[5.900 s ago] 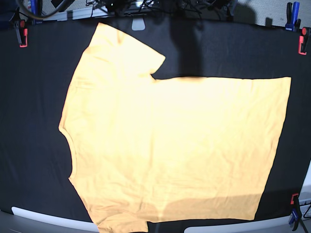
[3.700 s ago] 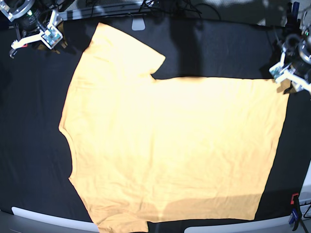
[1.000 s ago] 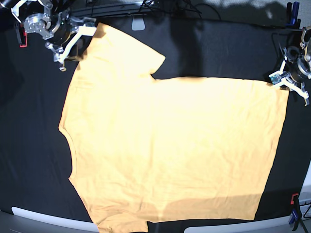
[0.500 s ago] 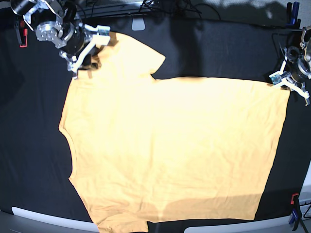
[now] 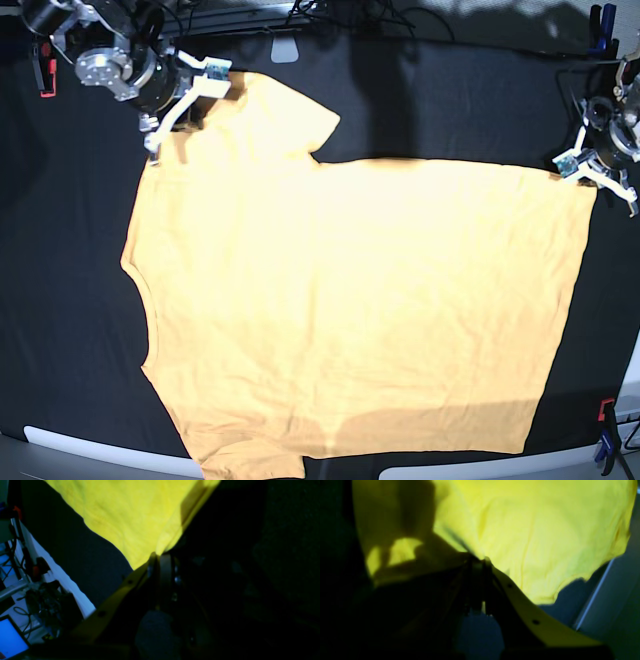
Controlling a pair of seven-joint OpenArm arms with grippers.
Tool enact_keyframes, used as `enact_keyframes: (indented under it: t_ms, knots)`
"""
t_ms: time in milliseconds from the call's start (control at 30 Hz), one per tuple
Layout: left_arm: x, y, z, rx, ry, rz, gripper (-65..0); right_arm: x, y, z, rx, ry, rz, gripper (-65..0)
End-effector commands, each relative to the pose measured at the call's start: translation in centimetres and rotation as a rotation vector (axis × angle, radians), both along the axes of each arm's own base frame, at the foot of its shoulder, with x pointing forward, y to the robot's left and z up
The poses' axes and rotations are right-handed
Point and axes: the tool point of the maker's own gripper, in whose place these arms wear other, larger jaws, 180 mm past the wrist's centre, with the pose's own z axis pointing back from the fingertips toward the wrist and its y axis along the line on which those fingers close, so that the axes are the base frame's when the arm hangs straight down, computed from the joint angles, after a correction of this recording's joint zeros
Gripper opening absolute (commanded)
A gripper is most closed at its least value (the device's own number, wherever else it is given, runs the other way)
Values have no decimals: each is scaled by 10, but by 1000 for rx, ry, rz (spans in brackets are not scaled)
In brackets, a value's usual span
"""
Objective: Layout the t-shirt on the table in an organized manner, then fold the t-shirt properly
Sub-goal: 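Lift and pull the shirt toward the robot with both grippers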
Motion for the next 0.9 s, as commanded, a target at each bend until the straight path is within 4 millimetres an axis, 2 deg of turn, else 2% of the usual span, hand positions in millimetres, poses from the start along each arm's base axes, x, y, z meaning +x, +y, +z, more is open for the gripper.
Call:
enact_keyframes:
  t_ms: [0,100,233,433,533,633,700,767,867]
  knots:
    - [-2,14,7,25,25,7,-650,4,-2,14,-10,-25,7,-650]
    - [-19,28,6,42,76,25,-650,-14,-7,24,-53,2,-7,-650]
    - [-52,42,-1,95,158,16,-650,-45,-3,25,-69,59,11,-650]
    - [-116,32,-19,99,296,-16,-650,-88,-1,22,-84,157,-5,-650]
    - [-138,27,-23,99,319,-28,-650,-111,3,22,-73,209,-2,-650]
    - [-151,28,-21,148,308,-68,-650,-125,5,25,-77,233,0,-650]
    - [-155,28,-19,174,296,-85,-650,-125,5,29,-82,202,-7,-650]
    - [-153,27,-17,179,266,-82,-650,-119,5,33,-78,165,-20,-650]
    - [-135,28,-9,184,159,-47,-650,-104,0,40,-80,92,-50,-650]
